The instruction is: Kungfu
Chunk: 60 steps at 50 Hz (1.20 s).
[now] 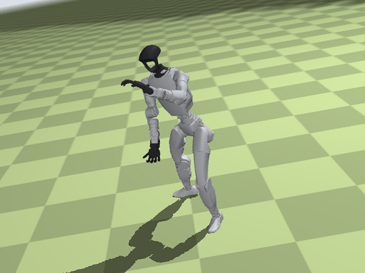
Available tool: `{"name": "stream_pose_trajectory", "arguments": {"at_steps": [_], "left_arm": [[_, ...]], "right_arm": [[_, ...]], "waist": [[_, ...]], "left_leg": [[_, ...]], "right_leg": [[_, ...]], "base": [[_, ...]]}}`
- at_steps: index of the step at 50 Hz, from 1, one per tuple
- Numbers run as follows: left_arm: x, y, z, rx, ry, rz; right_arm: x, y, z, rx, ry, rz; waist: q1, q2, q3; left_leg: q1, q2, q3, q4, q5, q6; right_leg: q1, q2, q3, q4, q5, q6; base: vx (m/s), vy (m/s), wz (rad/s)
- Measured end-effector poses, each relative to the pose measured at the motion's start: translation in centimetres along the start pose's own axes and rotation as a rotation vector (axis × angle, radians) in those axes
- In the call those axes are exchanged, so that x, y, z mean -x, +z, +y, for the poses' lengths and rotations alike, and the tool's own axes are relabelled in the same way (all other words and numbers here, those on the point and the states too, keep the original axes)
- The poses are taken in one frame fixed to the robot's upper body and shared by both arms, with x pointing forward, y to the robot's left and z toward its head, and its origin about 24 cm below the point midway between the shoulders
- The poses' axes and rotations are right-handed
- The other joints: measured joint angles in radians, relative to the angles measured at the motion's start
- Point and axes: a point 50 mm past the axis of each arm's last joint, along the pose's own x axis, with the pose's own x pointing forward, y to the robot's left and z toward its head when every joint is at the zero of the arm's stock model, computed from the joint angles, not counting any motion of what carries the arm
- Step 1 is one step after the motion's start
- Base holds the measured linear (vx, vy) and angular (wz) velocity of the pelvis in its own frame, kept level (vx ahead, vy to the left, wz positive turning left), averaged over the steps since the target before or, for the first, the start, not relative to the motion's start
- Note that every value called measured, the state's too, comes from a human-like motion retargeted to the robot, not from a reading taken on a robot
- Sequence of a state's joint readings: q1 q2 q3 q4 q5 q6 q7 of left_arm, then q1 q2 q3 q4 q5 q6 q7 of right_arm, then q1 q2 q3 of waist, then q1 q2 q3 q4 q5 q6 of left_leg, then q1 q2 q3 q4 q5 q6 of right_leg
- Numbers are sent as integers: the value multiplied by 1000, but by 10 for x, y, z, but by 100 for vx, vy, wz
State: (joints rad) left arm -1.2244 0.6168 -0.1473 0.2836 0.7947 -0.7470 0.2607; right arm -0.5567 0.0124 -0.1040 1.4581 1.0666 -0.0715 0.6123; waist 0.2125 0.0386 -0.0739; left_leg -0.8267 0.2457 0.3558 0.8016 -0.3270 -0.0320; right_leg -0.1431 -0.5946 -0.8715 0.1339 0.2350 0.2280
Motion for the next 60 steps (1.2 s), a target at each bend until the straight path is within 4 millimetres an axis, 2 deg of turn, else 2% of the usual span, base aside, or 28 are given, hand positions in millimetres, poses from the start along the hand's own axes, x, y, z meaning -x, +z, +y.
{"name": "stream_pose_trajectory", "arguments": {"at_steps": [5,8,10,15,18,21,25,27,30,32,35,37,39,40,42,44,47,50,52,55,57,60], "left_arm": [[17,-6,-11,-1,-14,75],[33,-9,-18,54,9,163],[48,-11,-24,107,31,247],[99,-10,-40,279,105,496],[140,-4,-51,394,181,688],[189,8,-63,522,264,920],[264,41,-81,756,414,1290],[300,69,-93,935,529,1473],[347,121,-111,1247,772,1687],[368,160,-124,1471,990,1784],[388,215,-132,1706,1457,1764],[400,246,-130,1700,1807,1714],[412,276,-123,1576,2073,1736],[418,291,-119,-1456,-2128,-1733],[428,317,-110,-1233,-2120,-1773],[433,335,-104,-1104,-2056,-1813],[438,345,-96,-1050,-1976,-1873],[441,347,-91,-1071,-1916,-1926],[444,345,-88,-1108,-1878,-1966],[450,339,-81,-1179,-1815,-2047],[453,334,-77,-1244,-1753,-2106],[457,327,-72,-1334,-1647,-2192]], "right_arm": [[-1,-10,6,275,53,90],[-4,-8,16,408,95,62],[-8,-2,29,456,149,4],[-16,27,82,493,322,-226],[-13,58,121,538,430,-405],[4,96,167,611,554,-618],[47,141,224,681,717,-937],[79,164,245,709,792,-1113],[132,193,267,753,874,-1370],[169,208,275,772,909,-1544],[226,221,283,782,964,-1784],[262,219,288,801,1029,-1920],[293,212,290,858,1093,-2041],[307,207,290,890,1119,-2093],[329,196,288,962,1149,-2197],[346,184,283,1031,1135,-2313],[354,174,272,1072,982,-2502],[350,173,268,1068,818,-2616],[347,175,267,1049,789,-2596],[344,180,269,1009,859,-2466],[345,183,269,1002,913,-2398],[342,191,269,1020,896,-2356]], "waist": [[-7,-16,15],[-29,-25,19],[-46,-30,19],[-91,-34,23],[-120,-31,26],[-149,-28,28],[-199,-37,11],[-230,-41,-3],[-249,-56,-15],[-258,-60,-19],[-294,-55,-23],[-319,-56,-32],[-341,-51,-42],[-355,-47,-47],[-391,-33,-54],[-425,-22,-51],[-447,-23,-45],[-442,-21,-45],[-435,-19,-55],[-444,-17,-69],[-454,-23,-73],[-456,-48,-73]], "left_leg": [[26,19,-5,-43,25,-7],[49,23,-7,-77,47,-13],[68,27,-3,-102,64,-16],[135,52,21,-182,123,-31],[196,70,43,-262,179,-41],[270,87,77,-360,247,-54],[370,110,136,-484,339,-77],[410,120,148,-539,391,-98],[473,137,168,-612,471,-148],[500,148,144,-645,519,-179],[522,168,37,-683,577,-229],[543,152,-28,-718,575,-230],[566,158,-21,-748,545,-230],[577,166,4,-760,524,-230],[582,180,58,-773,501,-226],[574,181,81,-775,500,-230],[561,184,50,-749,496,-229],[579,186,63,-745,482,-221],[594,174,80,-754,467,-225],[587,143,49,-752,428,-230],[575,112,16,-741,385,-230],[573,37,-52,-724,294,-230]], "right_leg": [[-18,15,-32,10,18,-50],[-23,22,-17,12,4,-44],[-23,27,-13,10,-14,-30],[-34,44,15,18,-69,-23],[-71,51,73,63,-112,-32],[-151,48,174,159,-169,-49],[-244,55,262,271,-259,-75],[-289,66,307,323,-305,-75],[-348,68,324,403,-367,-93],[-381,75,322,464,-410,-108],[-444,106,354,557,-475,-126],[-494,115,381,615,-512,-140],[-530,127,392,665,-549,-153],[-547,135,397,688,-567,-160],[-572,141,398,723,-592,-169],[-592,139,403,745,-605,-176],[-612,154,425,748,-608,-187],[-619,172,444,727,-594,-196],[-632,173,455,713,-578,-199],[-652,167,474,680,-544,-194],[-666,158,494,651,-513,-189],[-686,140,533,598,-454,-181]], "base": [[-6,-11,-27],[-15,-19,-21],[-11,-18,-25],[-18,-32,-41],[-22,-40,-65],[-20,-41,-88],[-11,-53,-92],[-4,-58,-70],[-7,-62,-90],[-10,-64,-88],[-10,-48,-60],[-8,-36,-53],[-3,-35,-51],[-2,-41,-39],[-3,-27,-14],[-11,-7,5],[-12,-6,-29],[-5,3,-52],[-1,11,-51],[-2,17,-31],[-6,20,-27],[-7,25,-55]]}}
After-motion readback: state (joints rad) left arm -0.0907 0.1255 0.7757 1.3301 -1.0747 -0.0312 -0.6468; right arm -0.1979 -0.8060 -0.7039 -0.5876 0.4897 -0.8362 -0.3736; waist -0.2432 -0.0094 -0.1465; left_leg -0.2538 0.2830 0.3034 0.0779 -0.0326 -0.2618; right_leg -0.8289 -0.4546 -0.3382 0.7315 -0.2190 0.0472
